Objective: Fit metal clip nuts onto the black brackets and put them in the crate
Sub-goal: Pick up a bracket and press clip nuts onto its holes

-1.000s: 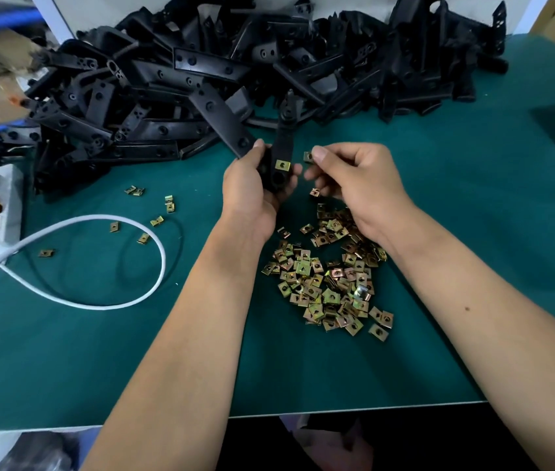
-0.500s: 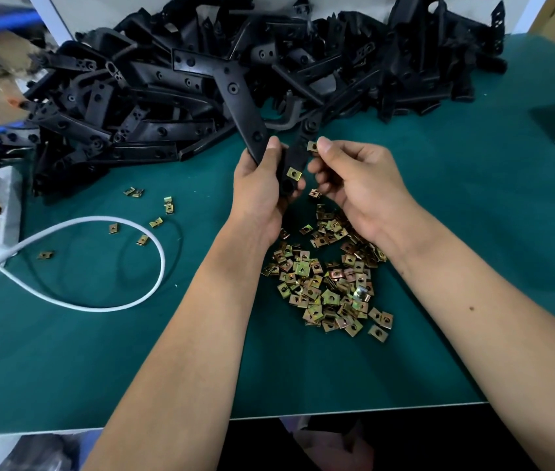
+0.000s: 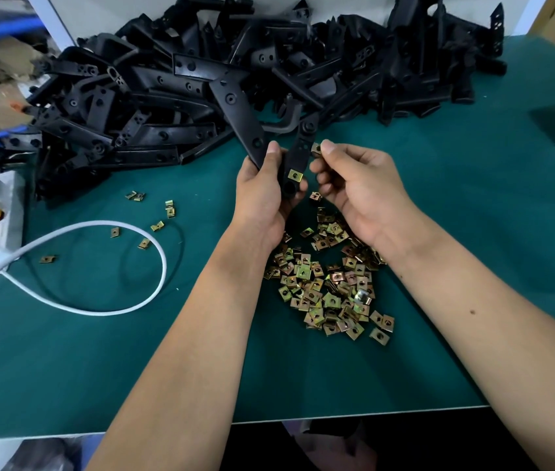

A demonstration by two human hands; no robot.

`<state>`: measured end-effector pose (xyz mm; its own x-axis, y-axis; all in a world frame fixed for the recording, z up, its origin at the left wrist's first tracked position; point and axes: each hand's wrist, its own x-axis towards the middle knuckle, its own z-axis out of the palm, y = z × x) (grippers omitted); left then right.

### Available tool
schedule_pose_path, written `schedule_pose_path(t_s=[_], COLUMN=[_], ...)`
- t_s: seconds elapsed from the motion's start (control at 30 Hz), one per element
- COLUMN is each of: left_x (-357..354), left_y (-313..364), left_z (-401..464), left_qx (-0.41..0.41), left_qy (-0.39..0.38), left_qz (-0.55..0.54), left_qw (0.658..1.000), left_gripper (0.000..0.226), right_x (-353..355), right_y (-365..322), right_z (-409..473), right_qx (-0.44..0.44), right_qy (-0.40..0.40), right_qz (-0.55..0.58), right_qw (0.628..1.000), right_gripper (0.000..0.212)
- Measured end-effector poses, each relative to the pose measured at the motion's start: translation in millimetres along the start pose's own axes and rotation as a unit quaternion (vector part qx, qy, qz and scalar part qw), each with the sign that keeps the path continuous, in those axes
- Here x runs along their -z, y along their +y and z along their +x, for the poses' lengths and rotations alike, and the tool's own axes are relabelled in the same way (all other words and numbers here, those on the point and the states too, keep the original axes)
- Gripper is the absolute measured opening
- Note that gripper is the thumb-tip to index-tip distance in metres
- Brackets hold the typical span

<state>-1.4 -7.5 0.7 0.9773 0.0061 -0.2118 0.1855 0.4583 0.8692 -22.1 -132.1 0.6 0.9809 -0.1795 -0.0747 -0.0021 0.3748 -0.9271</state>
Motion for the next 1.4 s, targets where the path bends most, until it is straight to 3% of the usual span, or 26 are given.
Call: schedule_pose_path(t_s=[0.5, 0.73, 1.03, 1.4], left_x=[-2.1, -3.0, -3.7, -1.2], left_y=[-2.2, -3.4, -8.7, -10.3], left_z=[-0.1, 0.8, 1.0, 2.4], left_qx=[-0.004, -0.018, -0.048, -0.057], left_qy=[-0.01, 0.002, -0.006, -0.014], left_qz=[0.018, 0.034, 0.051, 0.104], left_qw=[1.0, 0.999, 0.998, 0.993], left_gripper=[0.015, 0.013, 0.013, 0.012], right_x=[-1.4, -1.0, -6.0, -5.9], right_y=[4.0, 8.4, 11.0, 9.6], right_z=[0.3, 0.6, -2.1, -4.8], right_qx=[0.028, 0.076, 0.086, 0.096], right_qy=[0.022, 0.045, 0.078, 0.028], right_qz=[-0.034, -0.108, -0.094, -0.116], right_qw=[0.999, 0.99, 0.989, 0.988], right_gripper=[0.018, 0.021, 0.026, 0.031])
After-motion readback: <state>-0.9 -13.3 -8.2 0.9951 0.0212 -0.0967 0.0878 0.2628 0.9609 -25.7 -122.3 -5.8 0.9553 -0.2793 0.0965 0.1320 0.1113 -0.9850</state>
